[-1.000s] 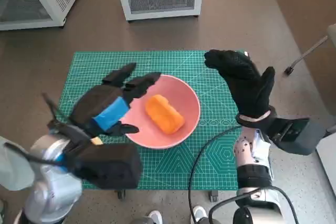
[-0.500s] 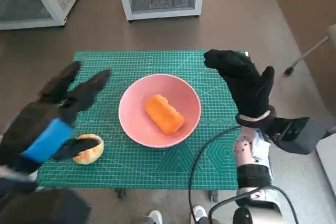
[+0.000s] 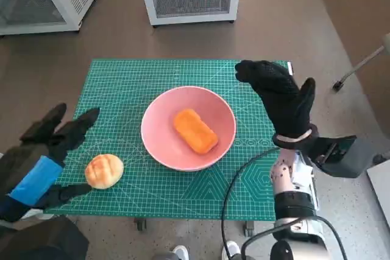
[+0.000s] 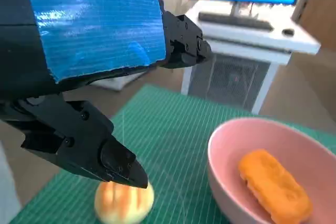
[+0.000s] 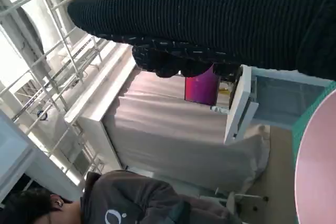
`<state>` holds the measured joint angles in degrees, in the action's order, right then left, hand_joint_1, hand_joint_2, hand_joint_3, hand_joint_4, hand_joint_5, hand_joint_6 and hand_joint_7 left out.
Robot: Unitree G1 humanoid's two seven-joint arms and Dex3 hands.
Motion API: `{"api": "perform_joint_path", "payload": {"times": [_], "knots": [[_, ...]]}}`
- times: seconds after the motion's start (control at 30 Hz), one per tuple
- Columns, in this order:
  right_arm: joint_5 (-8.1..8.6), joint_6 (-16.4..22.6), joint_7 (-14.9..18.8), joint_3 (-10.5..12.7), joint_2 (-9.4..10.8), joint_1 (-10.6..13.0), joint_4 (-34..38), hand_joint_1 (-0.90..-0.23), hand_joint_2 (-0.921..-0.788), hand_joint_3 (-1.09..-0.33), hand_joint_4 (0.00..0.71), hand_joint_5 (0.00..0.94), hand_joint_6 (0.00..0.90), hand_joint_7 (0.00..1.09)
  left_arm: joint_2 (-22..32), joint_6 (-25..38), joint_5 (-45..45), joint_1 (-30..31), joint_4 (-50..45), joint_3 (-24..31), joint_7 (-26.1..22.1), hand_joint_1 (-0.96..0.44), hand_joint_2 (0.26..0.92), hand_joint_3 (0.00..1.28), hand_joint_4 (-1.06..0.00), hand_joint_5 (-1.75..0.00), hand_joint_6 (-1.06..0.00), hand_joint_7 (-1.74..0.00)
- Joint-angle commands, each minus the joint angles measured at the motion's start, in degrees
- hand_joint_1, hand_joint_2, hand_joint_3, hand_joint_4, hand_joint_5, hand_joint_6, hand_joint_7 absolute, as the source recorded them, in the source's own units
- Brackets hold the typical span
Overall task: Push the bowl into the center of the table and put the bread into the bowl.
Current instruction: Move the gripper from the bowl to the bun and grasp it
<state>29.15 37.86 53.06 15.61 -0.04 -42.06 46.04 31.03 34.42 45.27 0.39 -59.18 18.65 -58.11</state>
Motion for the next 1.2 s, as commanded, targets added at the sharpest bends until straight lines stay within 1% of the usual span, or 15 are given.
{"api": "perform_joint_path", "payload": {"times": [0.03,0.27,0.4,0.8,1.0,1.2], "knots": [[0.32,-1.1,0.9,0.2,-0.2,-0.3,1.7,-0.588,-0.921,-0.613,0.228,0.000,0.357,0.00,-3.0,-0.5,3.5,1.1,-0.8,-1.1,-1.6,-0.09,0.721,0.00,-0.09,-0.02,-0.25,-0.02],[0.62,-1.6,2.3,0.5,-0.4,-0.8,2.6,-0.590,-0.921,-0.608,0.230,0.001,0.358,0.00,-6.0,0.8,9.1,1.2,-0.8,-4.9,-2.8,-0.09,0.723,0.00,-0.11,-0.01,-0.27,-0.02],[0.87,-2.0,3.2,0.8,-0.7,-1.0,3.0,-0.591,-0.921,-0.606,0.231,0.001,0.359,0.00,-6.9,1.7,12.2,1.5,-0.4,-7.6,-2.4,-0.09,0.726,0.00,-0.12,-0.01,-0.28,-0.02],[1.13,-2.1,5.0,2.1,-1.6,-1.7,4.0,-0.586,-0.921,-0.606,0.238,0.003,0.364,0.00,-9.2,0.9,16.1,0.9,8.2,-12.9,2.6,-0.11,0.738,0.01,-0.14,-0.01,-0.31,-0.02],[1.04,-2.1,5.1,2.5,-1.9,-1.7,3.9,-0.580,-0.921,-0.611,0.241,0.004,0.368,0.00,-9.0,0.7,16.1,0.8,13.2,-14.0,5.2,-0.09,0.745,0.01,-0.14,-0.01,-0.31,-0.02],[0.84,-1.8,4.7,2.7,-2.0,-1.5,3.6,-0.570,-0.921,-0.618,0.242,0.003,0.368,0.00,-8.4,1.7,17.2,0.1,18.0,-15.0,6.1,-0.06,0.753,0.01,-0.14,0.00,-0.32,-0.01]]}}
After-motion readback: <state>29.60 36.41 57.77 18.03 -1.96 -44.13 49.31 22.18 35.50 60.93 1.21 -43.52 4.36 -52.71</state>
